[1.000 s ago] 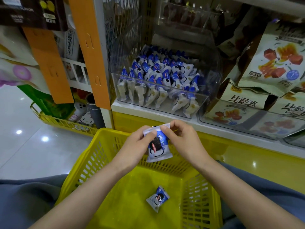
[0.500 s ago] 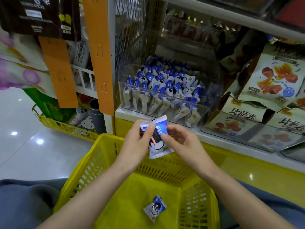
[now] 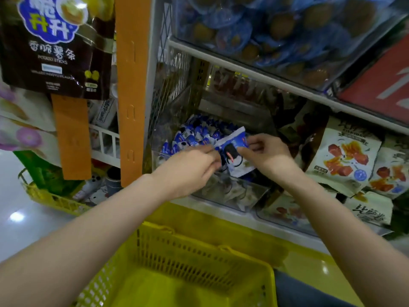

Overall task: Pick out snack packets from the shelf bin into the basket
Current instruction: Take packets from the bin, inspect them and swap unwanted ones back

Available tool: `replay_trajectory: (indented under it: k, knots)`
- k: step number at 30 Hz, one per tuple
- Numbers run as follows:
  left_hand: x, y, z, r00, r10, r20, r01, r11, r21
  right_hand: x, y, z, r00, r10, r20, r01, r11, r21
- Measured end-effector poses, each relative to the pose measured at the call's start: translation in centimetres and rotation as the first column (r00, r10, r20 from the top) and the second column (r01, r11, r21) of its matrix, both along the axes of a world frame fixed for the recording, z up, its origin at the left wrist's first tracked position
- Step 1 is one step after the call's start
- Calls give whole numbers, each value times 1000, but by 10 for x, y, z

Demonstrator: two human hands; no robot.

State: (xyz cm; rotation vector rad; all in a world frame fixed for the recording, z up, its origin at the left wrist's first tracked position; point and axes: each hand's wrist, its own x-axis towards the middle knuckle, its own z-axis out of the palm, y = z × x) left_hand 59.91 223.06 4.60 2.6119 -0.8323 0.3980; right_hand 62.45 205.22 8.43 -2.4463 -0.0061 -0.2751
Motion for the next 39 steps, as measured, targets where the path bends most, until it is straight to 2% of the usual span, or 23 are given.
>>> replay_trajectory:
  k: [3,6,8,12,14,18,22,28,31,35,39]
  knots:
    - [16,-4,1,987,-79,-141,106,975,197,15,6,-4,993,1,-114,-20,986,-168]
    - [25,-1,3,958,-80,-275,161,944,288,20,8,-12,975,39,-220,-91,968,-232]
    - [24,4,-1,972,-87,-219,149,947,285,18,8,-13,954,71,-290,-152,952,-266]
    - [15,18,-12,992,-118,53,103,968,228,14,6,-7,931,71,-359,-201,919,-340]
    - [12,23,-14,988,-122,99,102,976,192,15,9,-4,926,62,-372,-214,898,-384]
    - [3,27,-19,991,-81,103,65,987,149,21,23,-9,930,77,-360,-237,874,-425]
    - [-13,39,-24,997,5,74,-16,989,147,24,34,-25,951,123,-283,-236,881,-410]
    - [-27,41,-22,996,70,52,-76,991,108,27,24,-20,860,207,-466,-354,900,-253]
    - [-28,38,-23,995,94,44,-98,990,98,24,19,-13,864,255,-434,-383,893,-236]
    - [-31,35,-23,992,120,44,-123,990,66,27,9,-4,947,169,-272,-277,859,-431]
    - [-36,33,-24,991,130,39,-131,991,29,28,8,-10,909,35,-415,-296,755,-585]
